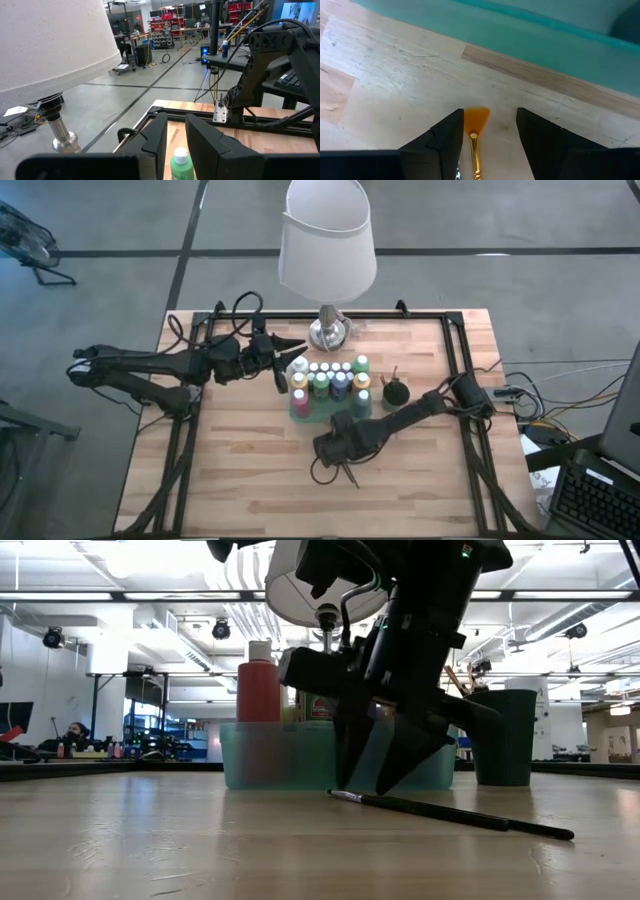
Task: Pick & Place Paint Supplies
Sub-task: Put the orange paint brush into the black cup
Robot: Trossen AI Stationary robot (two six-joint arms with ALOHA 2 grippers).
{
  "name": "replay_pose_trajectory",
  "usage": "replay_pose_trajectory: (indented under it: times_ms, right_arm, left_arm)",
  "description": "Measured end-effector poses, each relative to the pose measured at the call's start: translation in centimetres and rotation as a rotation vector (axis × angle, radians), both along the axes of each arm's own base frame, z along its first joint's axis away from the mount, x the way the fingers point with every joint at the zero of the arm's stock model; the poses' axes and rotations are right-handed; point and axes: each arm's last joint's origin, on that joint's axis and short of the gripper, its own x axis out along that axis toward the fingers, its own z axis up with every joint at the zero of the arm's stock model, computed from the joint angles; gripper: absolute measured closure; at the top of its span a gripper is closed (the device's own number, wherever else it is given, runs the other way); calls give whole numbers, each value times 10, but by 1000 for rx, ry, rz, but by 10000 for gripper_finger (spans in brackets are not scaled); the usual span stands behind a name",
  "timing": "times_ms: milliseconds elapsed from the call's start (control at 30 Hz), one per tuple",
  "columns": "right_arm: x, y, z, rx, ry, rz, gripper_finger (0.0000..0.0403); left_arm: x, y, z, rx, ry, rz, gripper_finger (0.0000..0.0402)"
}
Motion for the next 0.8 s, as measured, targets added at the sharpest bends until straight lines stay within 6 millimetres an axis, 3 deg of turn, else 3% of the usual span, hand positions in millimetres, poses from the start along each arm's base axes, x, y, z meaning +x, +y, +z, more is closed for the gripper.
replay_pose_trajectory:
  times_ms: [367, 800]
  right_arm:
    - [0, -4, 1, 37, 35, -37, 261]
    - [8, -2, 15, 17, 16, 40, 316]
  left_arm:
    - [0, 0, -1, 0, 5, 0, 326]
    - [0, 0, -1, 0, 2, 0, 326]
